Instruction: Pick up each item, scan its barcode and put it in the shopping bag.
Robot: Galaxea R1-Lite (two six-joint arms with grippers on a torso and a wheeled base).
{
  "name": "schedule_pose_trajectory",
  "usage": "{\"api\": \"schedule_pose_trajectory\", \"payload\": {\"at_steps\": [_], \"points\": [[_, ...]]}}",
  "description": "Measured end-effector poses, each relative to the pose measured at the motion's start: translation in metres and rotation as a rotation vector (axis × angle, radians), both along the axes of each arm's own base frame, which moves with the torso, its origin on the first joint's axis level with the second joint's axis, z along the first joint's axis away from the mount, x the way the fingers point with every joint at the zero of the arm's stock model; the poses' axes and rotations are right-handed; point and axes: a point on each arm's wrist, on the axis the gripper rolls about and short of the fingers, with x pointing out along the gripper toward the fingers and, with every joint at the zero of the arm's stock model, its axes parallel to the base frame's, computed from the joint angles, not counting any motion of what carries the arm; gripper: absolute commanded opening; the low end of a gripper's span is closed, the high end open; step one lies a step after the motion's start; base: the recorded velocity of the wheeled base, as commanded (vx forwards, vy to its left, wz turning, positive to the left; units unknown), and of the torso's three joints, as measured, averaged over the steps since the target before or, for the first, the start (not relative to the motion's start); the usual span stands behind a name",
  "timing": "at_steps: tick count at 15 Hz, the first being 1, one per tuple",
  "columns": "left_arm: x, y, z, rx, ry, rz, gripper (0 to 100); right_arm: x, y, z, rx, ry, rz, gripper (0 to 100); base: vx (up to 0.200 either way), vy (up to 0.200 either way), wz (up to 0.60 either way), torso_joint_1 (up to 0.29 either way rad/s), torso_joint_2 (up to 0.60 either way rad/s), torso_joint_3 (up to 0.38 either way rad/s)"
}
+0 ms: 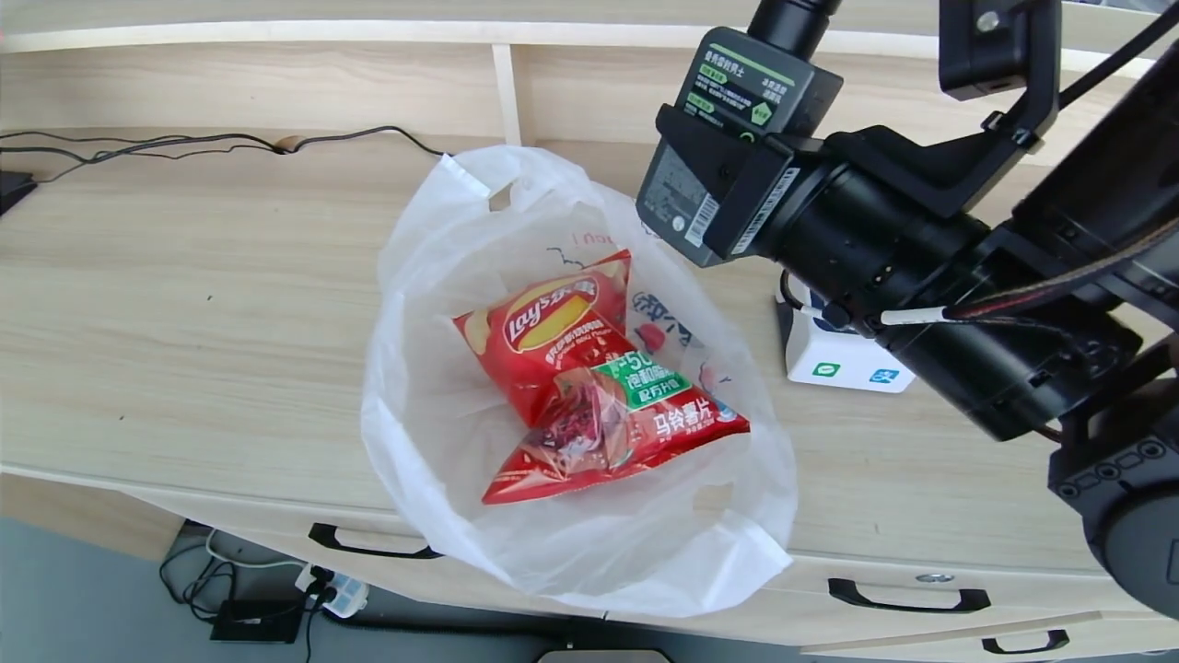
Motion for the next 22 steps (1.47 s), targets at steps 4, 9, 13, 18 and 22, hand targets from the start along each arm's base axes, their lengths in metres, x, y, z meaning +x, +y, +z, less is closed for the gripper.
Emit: {"api": "schedule_pose_trajectory", "payload": {"at_steps": [4,9,13,18,22], "points": [[0.0,0.0,0.0,0.002,-0.001,0.0,100,-0.005,0.035,-0.014,-0.046,0.013,0.07,0,0.0,0.0,0.0,0.0,0.0,0.0],[0.0,0.0,0.0,-0.007,-0.001,0.001,100,-0.03,0.061,-0.03,-0.098,0.049,0.044,0,0.0,0.0,0.0,0.0,0.0,0.0],[0.0,0.0,0.0,-0.02,0.0,0.001,100,-0.038,0.072,-0.042,-0.143,0.077,0.066,0,0.0,0.0,0.0,0.0,0.0,0.0],[0.0,0.0,0.0,-0.024,0.0,0.0,100,-0.033,0.073,-0.056,-0.086,0.183,0.018,0,0.0,0.0,0.0,0.0,0.0,0.0],[0.0,0.0,0.0,-0.024,0.0,0.0,100,-0.024,0.072,-0.062,-0.067,0.22,0.0,0,0.0,0.0,0.0,0.0,0.0,0.0]]}}
